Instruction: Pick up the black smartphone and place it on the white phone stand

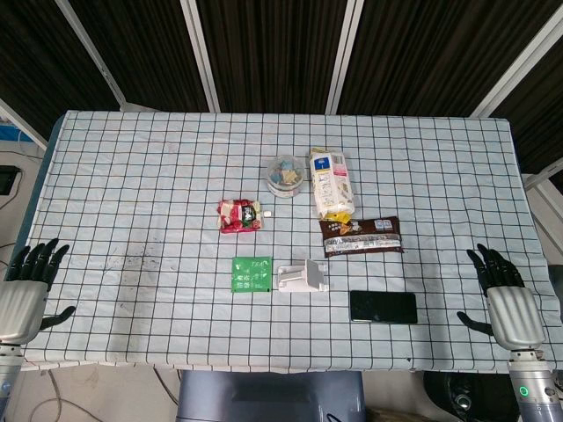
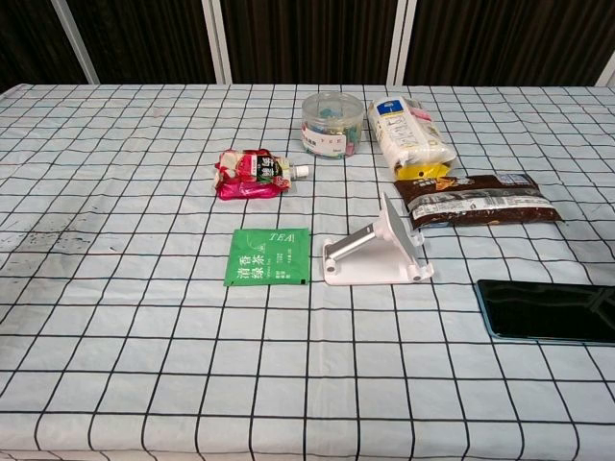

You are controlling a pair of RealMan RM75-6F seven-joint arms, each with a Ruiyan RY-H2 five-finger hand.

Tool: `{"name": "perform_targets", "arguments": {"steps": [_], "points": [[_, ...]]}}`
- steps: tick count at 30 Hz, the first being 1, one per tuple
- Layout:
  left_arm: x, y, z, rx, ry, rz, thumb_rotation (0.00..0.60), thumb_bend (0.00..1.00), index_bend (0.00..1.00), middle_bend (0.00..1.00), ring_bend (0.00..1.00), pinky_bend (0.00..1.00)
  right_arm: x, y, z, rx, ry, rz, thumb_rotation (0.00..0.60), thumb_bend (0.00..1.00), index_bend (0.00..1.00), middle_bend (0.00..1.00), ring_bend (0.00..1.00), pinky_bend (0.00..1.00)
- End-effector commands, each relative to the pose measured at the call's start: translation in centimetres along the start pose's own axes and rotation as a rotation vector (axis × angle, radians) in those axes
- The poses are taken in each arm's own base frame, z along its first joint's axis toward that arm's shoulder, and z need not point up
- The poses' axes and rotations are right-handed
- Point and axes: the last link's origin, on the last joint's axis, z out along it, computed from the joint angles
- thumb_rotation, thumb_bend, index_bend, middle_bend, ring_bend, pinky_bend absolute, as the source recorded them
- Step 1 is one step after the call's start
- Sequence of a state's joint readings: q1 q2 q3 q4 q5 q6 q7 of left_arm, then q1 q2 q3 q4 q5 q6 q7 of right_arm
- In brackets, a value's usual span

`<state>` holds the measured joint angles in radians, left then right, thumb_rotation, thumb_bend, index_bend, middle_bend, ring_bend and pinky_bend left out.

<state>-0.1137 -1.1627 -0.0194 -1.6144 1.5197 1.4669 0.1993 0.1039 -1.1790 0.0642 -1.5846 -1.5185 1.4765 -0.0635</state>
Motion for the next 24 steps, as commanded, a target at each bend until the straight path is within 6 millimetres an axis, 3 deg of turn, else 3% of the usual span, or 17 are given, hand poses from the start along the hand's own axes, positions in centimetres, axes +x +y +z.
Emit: {"name": "perform_targets", "arguments": {"steps": [1, 17, 24], "points": [[0.0, 0.0, 0.0, 0.000, 0.000, 0.001, 0.600, 0.00, 0.00, 0.00, 0.00, 0.00, 0.0, 0.0, 0.0, 0.000, 0.001, 0.000, 0.600, 0.09, 0.00, 0.00, 0.00, 0.14], [0.1, 0.0, 0.0, 0.001, 0.000, -0.004, 0.600, 0.00, 0.00, 0.00, 0.00, 0.00, 0.0, -0.3, -0.2, 0.010, -0.008, 0.007, 0.600, 0.09, 0.00, 0.00, 0.00, 0.14], [0.1, -0.1, -0.1, 0.004, -0.003, -0.002, 0.600, 0.00, 0.00, 0.00, 0.00, 0.00, 0.2, -1.9, -0.6, 0.068, -0.018, 0.033, 0.600, 0.11, 0.00, 0.03, 0.00, 0.14]]}}
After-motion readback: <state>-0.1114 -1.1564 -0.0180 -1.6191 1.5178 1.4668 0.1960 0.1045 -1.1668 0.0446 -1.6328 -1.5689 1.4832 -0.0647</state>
